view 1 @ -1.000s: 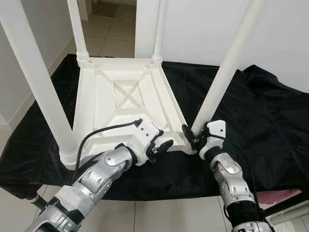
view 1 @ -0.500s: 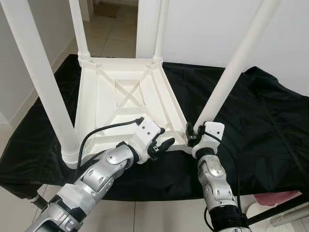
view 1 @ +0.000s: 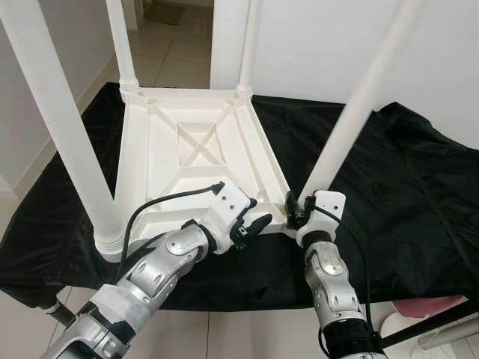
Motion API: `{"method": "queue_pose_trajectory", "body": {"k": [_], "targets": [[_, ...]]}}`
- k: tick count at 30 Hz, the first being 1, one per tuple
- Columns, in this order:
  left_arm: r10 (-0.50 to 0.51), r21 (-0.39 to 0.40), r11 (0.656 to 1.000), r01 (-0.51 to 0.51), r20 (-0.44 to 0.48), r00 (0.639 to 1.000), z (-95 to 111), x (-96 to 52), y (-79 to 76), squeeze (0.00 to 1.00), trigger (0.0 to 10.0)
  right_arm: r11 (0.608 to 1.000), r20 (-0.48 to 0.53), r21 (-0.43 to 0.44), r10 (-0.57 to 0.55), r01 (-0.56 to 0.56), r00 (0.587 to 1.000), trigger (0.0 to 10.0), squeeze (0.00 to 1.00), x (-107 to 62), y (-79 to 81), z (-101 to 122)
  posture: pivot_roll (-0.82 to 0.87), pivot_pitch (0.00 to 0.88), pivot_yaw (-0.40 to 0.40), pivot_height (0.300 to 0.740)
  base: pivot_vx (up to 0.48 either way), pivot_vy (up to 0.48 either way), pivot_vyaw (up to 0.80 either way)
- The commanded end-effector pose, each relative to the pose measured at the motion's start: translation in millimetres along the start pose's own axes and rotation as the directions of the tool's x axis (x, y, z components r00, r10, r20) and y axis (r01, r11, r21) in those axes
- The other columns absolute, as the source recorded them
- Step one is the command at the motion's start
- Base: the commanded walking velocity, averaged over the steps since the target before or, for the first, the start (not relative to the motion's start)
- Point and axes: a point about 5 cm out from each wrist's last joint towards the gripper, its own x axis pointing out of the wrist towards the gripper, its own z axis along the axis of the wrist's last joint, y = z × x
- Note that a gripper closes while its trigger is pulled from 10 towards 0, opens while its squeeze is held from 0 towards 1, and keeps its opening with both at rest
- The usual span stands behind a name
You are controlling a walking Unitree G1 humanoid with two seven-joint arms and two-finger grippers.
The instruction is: Building children table
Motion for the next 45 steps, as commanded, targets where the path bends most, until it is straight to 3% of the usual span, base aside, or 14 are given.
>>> {"method": "queue_pose_trajectory", "body": {"k": [1,8,9,11,12,27,30,32,38,39,40,42,43,45], "targets": [[-0.237,0.020,0.971,0.237,-0.008,0.972,-1,-1.6,-12.4,0.00,10.0,1.000,-0.009,0.012,0.007,-0.007,1.000,10.0,1.00,-4.0,-2.4,-3,0.01,0.000,-0.100,0.740,0.000,0.000,0.00],[-0.243,0.017,0.970,0.243,-0.010,0.970,-2,-2.0,-13.9,0.00,10.0,0.997,0.006,0.012,0.078,-0.078,0.997,10.0,1.00,-6.7,-3.5,-2,0.00,0.000,-0.094,0.740,0.000,0.000,0.00],[-0.245,0.017,0.969,0.246,-0.010,0.969,-2,-1.6,-14.6,0.00,10.0,0.994,0.018,0.012,0.107,-0.107,0.994,10.0,0.44,-7.5,-4.6,-1,0.00,0.000,-0.092,0.740,0.000,0.000,0.00],[-0.245,0.017,0.969,0.246,-0.010,0.969,-2,-1.6,-14.6,0.00,10.0,0.994,0.018,0.012,0.107,-0.107,0.994,10.0,0.44,-7.5,-4.6,-1,0.00,0.000,-0.092,0.740,0.000,0.000,0.00],[-0.248,0.017,0.969,0.248,-0.010,0.969,-2,-1.1,-15.1,0.00,10.0,0.990,0.030,0.014,0.142,-0.142,0.989,10.0,0.00,-8.2,-5.7,0,0.00,0.000,-0.089,0.740,0.000,0.000,0.00],[-0.273,0.011,0.962,0.273,-0.018,0.962,-5,-1.9,-19.7,0.00,10.0,0.891,0.034,-0.130,0.441,-0.434,0.897,10.0,0.00,3.6,-30.2,13,-0.01,0.000,-0.075,0.740,0.000,0.000,0.00],[-0.276,0.011,0.961,0.276,-0.018,0.961,-4,-1.6,-19.8,0.00,10.0,0.847,0.008,-0.147,0.518,-0.511,0.856,10.0,0.00,7.5,-30.7,15,-0.01,0.000,-0.068,0.740,0.000,0.000,0.00],[-0.272,0.017,0.962,0.272,-0.017,0.962,-2,-1.2,-17.6,0.00,10.0,0.772,-0.062,-0.156,0.615,-0.617,0.786,10.0,0.00,11.1,-30.7,12,0.00,0.000,-0.070,0.740,0.000,0.000,0.00],[-0.268,0.019,0.963,0.268,-0.017,0.963,-2,-1.5,-16.0,0.00,10.0,0.742,-0.093,-0.153,0.647,-0.653,0.757,10.0,0.00,11.5,-31.4,7,0.01,0.000,-0.070,0.740,0.000,0.000,0.00],[-0.267,0.019,0.963,0.267,-0.018,0.964,-3,-1.8,-16.2,0.00,10.0,0.734,-0.104,-0.154,0.654,-0.661,0.750,9.4,0.00,11.0,-32.3,5,0.01,0.000,-0.070,0.740,0.000,0.000,0.00],[-0.267,0.020,0.964,0.267,-0.019,0.964,-3,-1.9,-16.4,0.00,10.0,0.730,-0.111,-0.155,0.657,-0.666,0.745,2.5,0.00,10.6,-32.8,4,0.01,0.000,-0.070,0.740,0.000,0.000,0.00],[-0.268,0.020,0.963,0.268,-0.023,0.963,-4,-2.2,-17.4,0.00,10.0,0.724,-0.121,-0.156,0.662,-0.672,0.740,2.5,0.00,10.0,-34.6,2,0.02,0.000,-0.075,0.740,0.000,0.000,0.00],[-0.276,0.018,0.961,0.277,-0.031,0.961,-6,-3.8,-19.7,0.00,10.0,0.731,-0.127,-0.148,0.654,-0.666,0.746,0.0,0.00,9.1,-38.5,-1,0.02,0.000,-0.073,0.740,0.000,0.000,0.00],[-0.280,0.017,0.960,0.280,-0.034,0.959,-7,-4.5,-20.6,0.00,10.0,0.733,-0.129,-0.149,0.651,-0.664,0.748,0.0,0.00,8.7,-39.9,-2,0.02,0.000,-0.073,0.740,0.000,0.000,0.00]]}}
